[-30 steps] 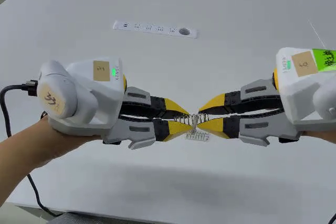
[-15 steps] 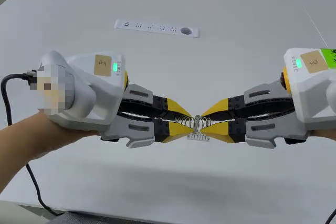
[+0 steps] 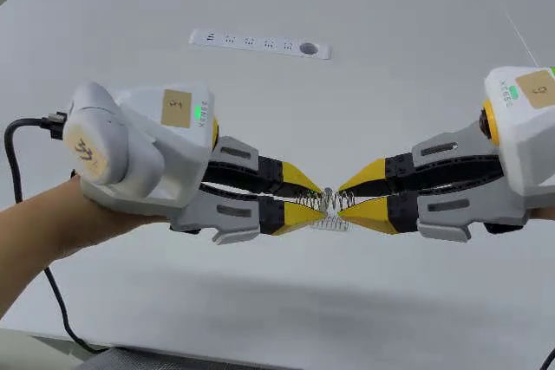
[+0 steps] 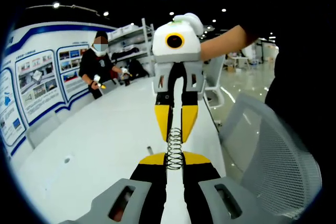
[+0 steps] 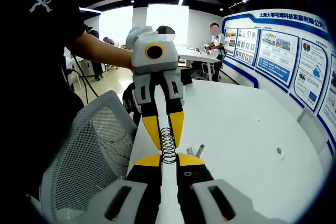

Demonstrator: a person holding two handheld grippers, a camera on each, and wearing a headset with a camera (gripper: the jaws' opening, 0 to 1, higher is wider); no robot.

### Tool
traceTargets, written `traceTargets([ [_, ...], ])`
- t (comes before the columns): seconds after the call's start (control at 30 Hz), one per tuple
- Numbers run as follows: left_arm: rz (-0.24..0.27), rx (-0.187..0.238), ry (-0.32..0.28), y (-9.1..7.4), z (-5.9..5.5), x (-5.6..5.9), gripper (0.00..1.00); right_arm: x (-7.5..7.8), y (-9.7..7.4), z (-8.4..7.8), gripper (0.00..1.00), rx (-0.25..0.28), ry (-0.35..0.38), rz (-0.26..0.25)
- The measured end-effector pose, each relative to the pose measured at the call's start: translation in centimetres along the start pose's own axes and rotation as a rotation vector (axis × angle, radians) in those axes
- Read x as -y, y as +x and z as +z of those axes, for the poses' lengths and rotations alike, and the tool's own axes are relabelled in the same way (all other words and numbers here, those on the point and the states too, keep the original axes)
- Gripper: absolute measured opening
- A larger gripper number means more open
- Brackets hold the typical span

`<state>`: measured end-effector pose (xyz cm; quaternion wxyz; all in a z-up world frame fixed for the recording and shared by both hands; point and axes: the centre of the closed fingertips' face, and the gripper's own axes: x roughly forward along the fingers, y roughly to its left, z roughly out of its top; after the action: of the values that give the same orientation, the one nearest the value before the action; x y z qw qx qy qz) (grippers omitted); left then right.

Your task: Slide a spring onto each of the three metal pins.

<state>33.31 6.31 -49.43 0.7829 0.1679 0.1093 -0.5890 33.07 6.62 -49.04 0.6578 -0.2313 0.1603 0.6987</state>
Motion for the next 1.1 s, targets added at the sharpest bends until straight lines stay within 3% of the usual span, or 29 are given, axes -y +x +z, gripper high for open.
traceTargets([
  [0.2,0.004,-0.028,0.034,-0.1,0.0,0.0,0.09,0.0,0.0,0.4,0.11,0.012,0.007,-0.002],
  [0.33,-0.010,-0.069,0.055,-0.1,-0.5,0.2,0.10,-0.4,-0.1,1.5,0.11,0.055,0.021,0.015],
  [0.6,0.016,-0.061,0.042,0.1,-0.4,-0.2,0.09,-0.3,0.1,3.4,0.11,0.120,0.040,0.001],
  [1.1,0.021,-0.056,-0.012,0.3,-1.1,0.0,0.10,-0.4,1.1,3.9,0.11,0.121,0.077,-0.012],
])
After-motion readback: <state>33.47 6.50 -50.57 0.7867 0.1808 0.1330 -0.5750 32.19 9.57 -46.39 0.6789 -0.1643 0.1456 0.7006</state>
